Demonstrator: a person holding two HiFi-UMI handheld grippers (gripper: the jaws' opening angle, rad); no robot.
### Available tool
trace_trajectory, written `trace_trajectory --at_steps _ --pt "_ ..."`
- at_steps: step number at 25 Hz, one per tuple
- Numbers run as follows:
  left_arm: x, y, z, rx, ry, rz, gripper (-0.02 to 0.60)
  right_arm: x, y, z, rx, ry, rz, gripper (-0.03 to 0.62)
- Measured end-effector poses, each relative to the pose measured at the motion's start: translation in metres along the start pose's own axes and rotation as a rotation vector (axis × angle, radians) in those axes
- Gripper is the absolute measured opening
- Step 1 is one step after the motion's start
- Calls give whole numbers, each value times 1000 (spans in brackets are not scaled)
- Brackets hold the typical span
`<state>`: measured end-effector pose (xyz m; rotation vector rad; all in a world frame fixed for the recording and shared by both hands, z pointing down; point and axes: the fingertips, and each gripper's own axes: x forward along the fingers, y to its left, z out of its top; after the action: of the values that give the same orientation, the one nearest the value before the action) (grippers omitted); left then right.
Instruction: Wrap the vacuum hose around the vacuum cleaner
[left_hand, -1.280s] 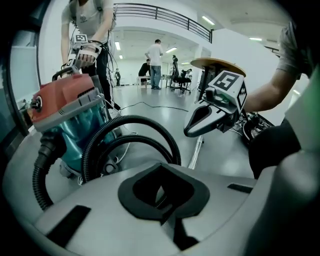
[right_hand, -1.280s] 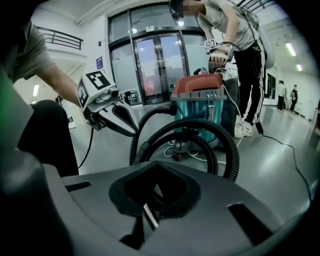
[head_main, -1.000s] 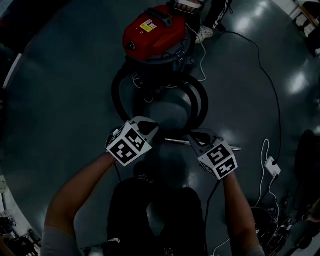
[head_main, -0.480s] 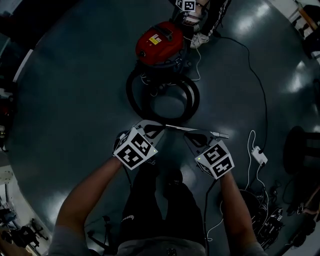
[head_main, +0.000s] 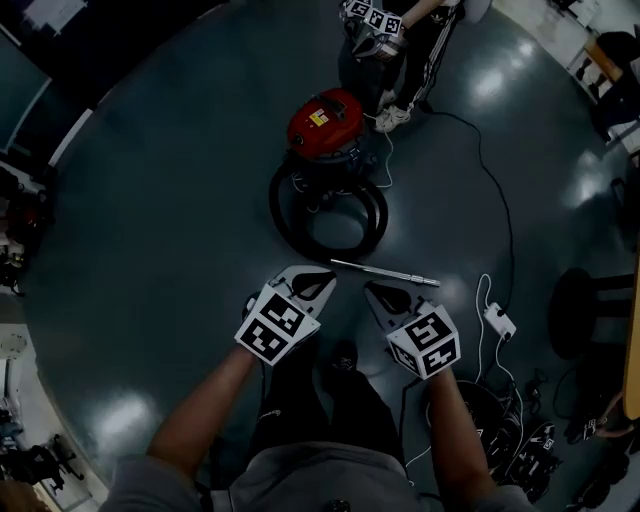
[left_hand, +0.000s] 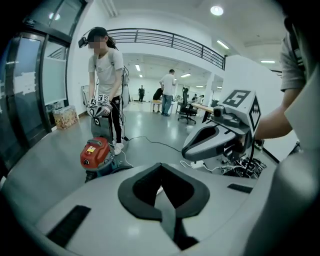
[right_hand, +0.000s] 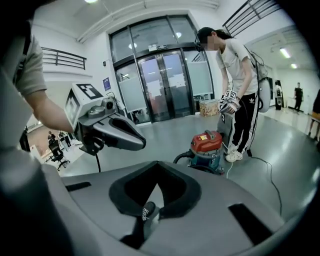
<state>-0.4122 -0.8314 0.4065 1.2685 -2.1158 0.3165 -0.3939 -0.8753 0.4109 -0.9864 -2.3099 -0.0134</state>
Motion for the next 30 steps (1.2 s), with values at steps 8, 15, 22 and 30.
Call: trace_trajectory --at_steps 8,15,22,30 --pt "-80 -44 52 -109 -134 121 8 -70 56 68 14 -168 12 5" --pt "-138 -61 83 -112 -243 196 8 -104 94 113 -21 -280 34 5" --pt "-192 -82 94 -107 -334 207 7 -127 147 139 -31 -340 44 5" --pt "-258 -108 94 -101 -430 216 7 -154 220 167 -90 -411 37 5"
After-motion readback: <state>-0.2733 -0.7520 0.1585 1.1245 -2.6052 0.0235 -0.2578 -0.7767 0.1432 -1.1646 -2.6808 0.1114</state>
